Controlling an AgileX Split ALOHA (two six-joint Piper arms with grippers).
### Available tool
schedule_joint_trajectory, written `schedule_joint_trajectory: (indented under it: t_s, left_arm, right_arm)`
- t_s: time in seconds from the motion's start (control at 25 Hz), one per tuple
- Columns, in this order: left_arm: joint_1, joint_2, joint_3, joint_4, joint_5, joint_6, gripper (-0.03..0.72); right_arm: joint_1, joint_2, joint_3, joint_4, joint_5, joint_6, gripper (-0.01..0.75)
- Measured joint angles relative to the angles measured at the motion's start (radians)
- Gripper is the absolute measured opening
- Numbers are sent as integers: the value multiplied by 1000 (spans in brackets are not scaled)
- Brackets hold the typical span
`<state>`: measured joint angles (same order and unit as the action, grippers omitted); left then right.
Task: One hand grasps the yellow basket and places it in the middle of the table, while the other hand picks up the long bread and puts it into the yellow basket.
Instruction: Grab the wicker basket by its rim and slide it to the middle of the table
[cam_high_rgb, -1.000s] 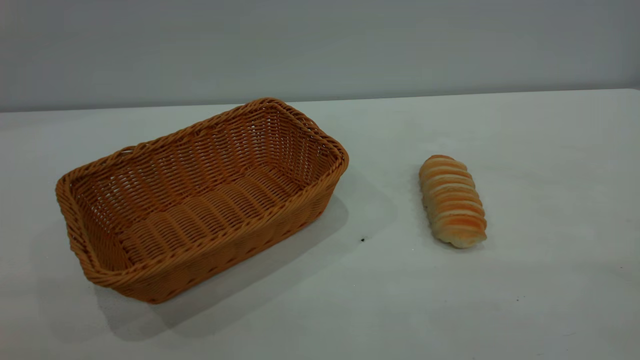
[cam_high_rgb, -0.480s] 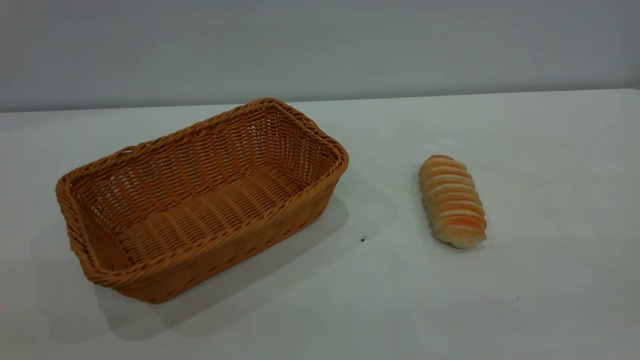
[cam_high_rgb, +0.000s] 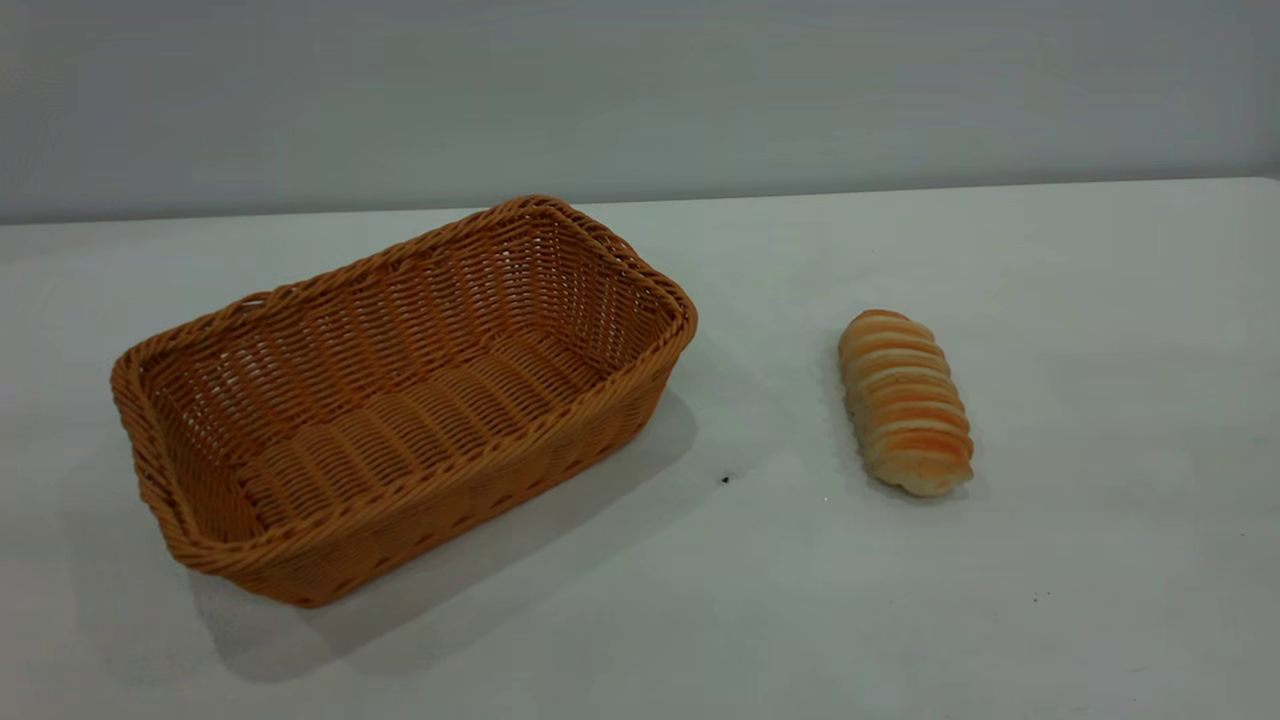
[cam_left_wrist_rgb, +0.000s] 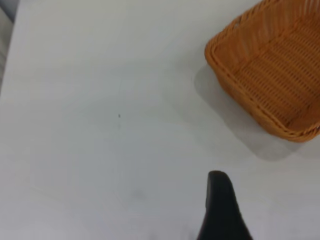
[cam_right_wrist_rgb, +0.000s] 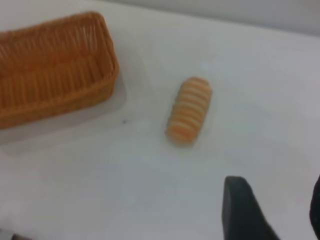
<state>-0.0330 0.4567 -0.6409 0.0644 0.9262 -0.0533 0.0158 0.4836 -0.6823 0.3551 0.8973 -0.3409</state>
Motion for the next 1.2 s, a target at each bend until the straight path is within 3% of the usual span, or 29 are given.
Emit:
schedule_joint_trajectory:
  t_s: [0.4,0.96,1.2]
  left_arm:
    - [0,371,-14,-98,-48,-223,540]
    - [0,1039,-16,-228,-597,-274,540]
    - [0,1198,-50,-277,-701,-274,540]
  right_arm:
    - [0,162,0,1,-39,-20,375]
    - [0,202,0,1,-102,-40,375]
    - [0,202,0,1,-98,-40,375]
